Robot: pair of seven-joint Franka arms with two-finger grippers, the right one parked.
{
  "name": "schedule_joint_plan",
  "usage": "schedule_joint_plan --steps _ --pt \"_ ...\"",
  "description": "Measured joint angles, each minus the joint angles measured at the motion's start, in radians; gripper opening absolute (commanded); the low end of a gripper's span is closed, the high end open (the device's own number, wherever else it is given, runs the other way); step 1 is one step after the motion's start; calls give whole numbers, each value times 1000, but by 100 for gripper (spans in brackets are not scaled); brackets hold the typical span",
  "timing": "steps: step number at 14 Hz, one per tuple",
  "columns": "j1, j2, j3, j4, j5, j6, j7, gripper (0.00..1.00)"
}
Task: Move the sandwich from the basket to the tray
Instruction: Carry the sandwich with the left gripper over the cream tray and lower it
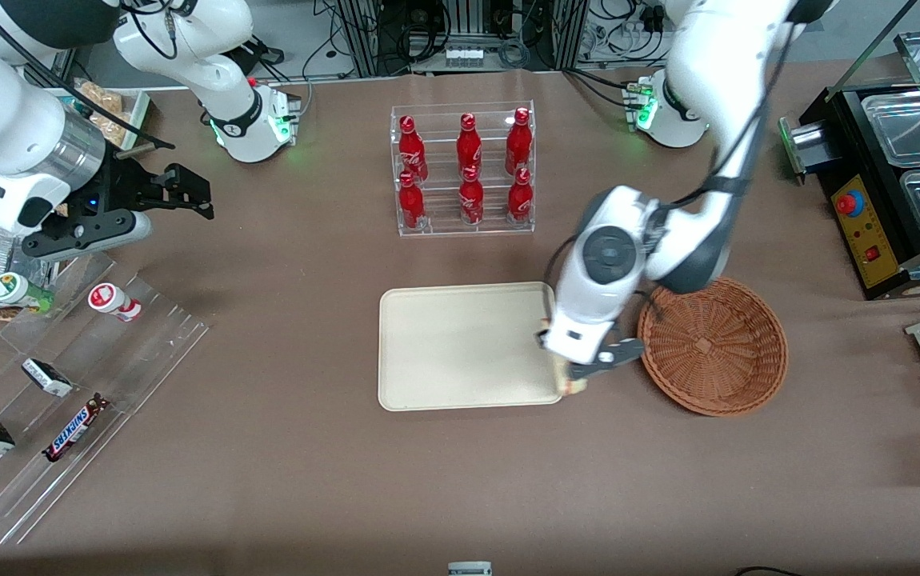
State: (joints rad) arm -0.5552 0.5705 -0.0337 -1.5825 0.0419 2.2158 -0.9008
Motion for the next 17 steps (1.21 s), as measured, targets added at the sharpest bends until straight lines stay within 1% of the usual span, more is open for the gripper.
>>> schedule_joint_plan --steps 3,7,8,9,11,14,17 --pt "-89 91 0 33 0 127 -16 7" --pt "-160 156 1 71 0 144 -32 10" --pt "-164 162 2 73 0 144 -40 14" --pt "-167 169 3 74 0 147 -44 33" --pt "-171 188 4 74 0 174 -65 100" --pt "-171 187 8 93 0 179 -92 100" --pt "-170 111 23 128 1 59 -93 100"
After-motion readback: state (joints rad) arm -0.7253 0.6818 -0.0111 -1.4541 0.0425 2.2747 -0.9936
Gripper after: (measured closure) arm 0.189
